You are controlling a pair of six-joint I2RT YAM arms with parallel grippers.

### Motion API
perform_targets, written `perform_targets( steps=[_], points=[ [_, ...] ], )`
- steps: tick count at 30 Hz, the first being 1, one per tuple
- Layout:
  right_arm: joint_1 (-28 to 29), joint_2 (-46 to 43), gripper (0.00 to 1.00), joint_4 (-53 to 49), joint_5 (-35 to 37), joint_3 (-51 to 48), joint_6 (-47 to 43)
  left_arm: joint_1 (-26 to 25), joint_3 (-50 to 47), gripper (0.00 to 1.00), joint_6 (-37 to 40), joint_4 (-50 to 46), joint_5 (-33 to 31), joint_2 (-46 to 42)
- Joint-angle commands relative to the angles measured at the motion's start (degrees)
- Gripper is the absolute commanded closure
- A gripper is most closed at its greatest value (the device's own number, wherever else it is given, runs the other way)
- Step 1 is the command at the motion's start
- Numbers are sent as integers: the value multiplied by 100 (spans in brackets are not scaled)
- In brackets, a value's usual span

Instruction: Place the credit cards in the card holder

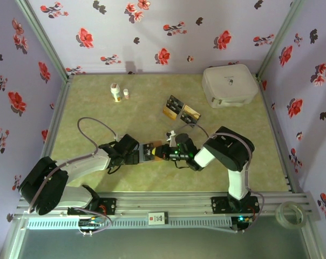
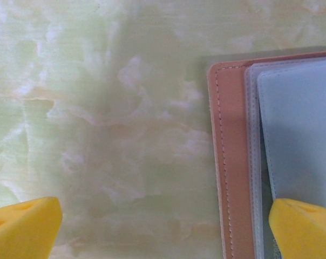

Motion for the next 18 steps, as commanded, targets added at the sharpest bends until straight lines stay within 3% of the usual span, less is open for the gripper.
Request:
perform_targets(
  steps=[1, 8, 18],
  points=[
    [17, 214, 94, -523, -24, 62, 23, 24, -58, 0, -53, -76, -80, 53],
    [11, -52, 76, -938, 88, 114, -128, 131, 73, 0, -93, -263, -114, -97],
    [11, -704, 60, -2447, 466, 506, -746, 632, 45, 0, -174, -347, 6, -470]
  ],
)
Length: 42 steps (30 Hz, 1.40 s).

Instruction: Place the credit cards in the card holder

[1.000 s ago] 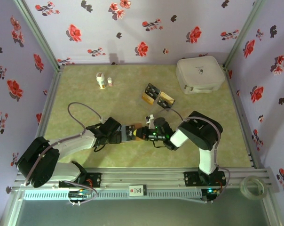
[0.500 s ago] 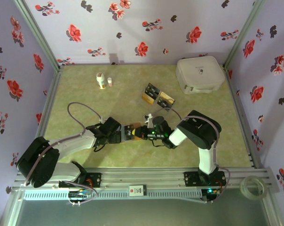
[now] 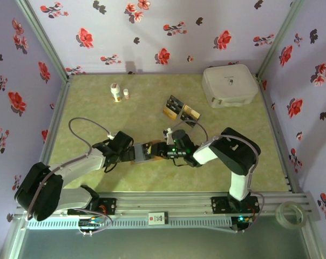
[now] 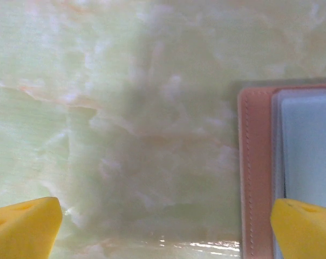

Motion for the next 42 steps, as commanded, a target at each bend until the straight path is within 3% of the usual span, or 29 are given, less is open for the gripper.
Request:
perform_targets(
  steps=[1, 7, 17, 20, 24, 27, 32, 42],
  points=[
    [-22, -210, 58, -1216, 449, 146, -465, 121, 27, 0, -132, -166, 10, -86],
    [16, -590, 41, -2365, 695, 612, -952, 205, -40, 0, -104, -113, 93, -67],
    [66, -1147, 40, -4104, 1401, 1287, -1753, 214, -111, 0, -96, -129, 205, 8],
    [72, -1074, 52, -4783, 1677, 1628, -2021, 205, -92, 0, -42, -192, 213, 63],
    [66, -840, 81, -5338, 1953, 1981, -2315, 146, -28, 0, 1, -348, 121, 188],
    [75, -617, 91, -5538, 1969, 2206, -2432, 84, 26, 0, -33, -368, 78, 304],
    [83, -344, 97, -5649, 1963, 2445, -2518, -44, 92, 0, -134, -355, 38, 593],
    [143, 52, 97, -5760, 1969, 2713, -2594, -243, 232, 0, -137, -384, -99, 935]
  ],
)
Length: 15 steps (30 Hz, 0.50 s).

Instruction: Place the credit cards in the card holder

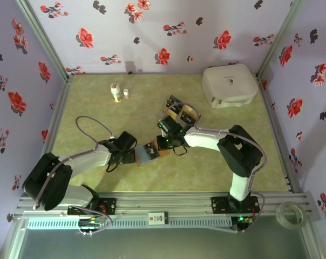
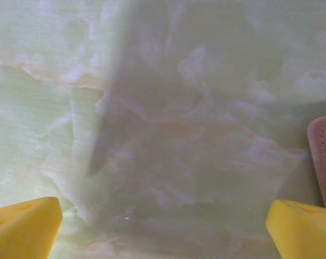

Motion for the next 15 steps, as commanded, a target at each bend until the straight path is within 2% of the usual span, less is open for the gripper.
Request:
perform_targets(
  steps=[1, 15],
  points=[
    [65, 157, 98, -161, 104, 155, -123, -69, -4, 0, -55, -58, -56, 214],
    [309, 345, 98, -146, 51, 267, -81, -127, 39, 0, -36, -12, -56, 405]
  ],
)
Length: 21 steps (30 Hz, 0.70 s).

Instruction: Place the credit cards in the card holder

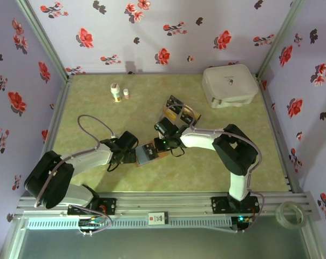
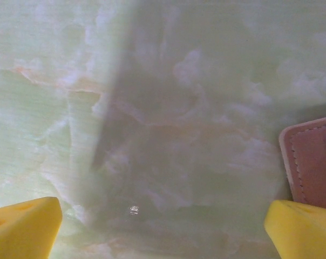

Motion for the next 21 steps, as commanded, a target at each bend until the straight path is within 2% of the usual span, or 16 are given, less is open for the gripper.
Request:
perform_targets(
  steps=[1, 21],
  points=[
    [117, 134, 98, -87, 26, 141, -71, -70, -50, 0, -35, 36, 3, 283],
    [438, 337, 99, 45, -210, 446, 108, -97, -84, 0, -54, 77, 4, 293]
  ],
)
